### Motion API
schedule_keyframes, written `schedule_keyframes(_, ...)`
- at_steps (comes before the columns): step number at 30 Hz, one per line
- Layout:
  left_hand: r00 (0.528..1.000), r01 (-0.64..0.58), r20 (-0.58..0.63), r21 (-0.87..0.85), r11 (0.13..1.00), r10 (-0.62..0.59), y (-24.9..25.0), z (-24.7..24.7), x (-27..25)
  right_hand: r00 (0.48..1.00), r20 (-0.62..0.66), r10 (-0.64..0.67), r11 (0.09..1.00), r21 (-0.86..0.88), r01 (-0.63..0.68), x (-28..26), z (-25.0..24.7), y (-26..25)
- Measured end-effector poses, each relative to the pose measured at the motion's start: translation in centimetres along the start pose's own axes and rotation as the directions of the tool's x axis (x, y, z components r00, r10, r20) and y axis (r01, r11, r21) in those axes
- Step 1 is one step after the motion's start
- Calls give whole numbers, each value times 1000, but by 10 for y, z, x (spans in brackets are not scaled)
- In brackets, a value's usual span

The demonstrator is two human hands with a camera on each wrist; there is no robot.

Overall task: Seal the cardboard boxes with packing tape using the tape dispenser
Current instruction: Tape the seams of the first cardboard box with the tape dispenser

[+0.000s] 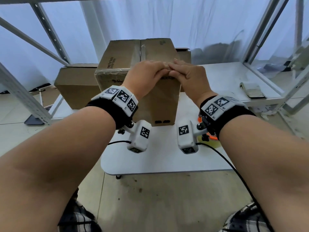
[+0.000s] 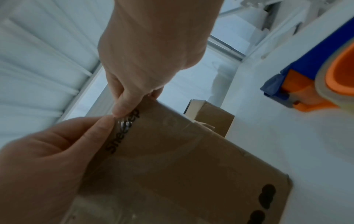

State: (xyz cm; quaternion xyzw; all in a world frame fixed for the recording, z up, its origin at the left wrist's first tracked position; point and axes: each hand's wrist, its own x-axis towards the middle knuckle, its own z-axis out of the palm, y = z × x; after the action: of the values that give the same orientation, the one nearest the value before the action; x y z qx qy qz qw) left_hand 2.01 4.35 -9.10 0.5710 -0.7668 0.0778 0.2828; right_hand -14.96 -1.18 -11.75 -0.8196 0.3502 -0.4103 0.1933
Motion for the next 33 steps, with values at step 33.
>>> schedule_keyframes(33, 953, 295, 18, 149, 944, -301, -64, -67, -77, 984, 87, 156, 929, -353, -116, -1, 18, -44)
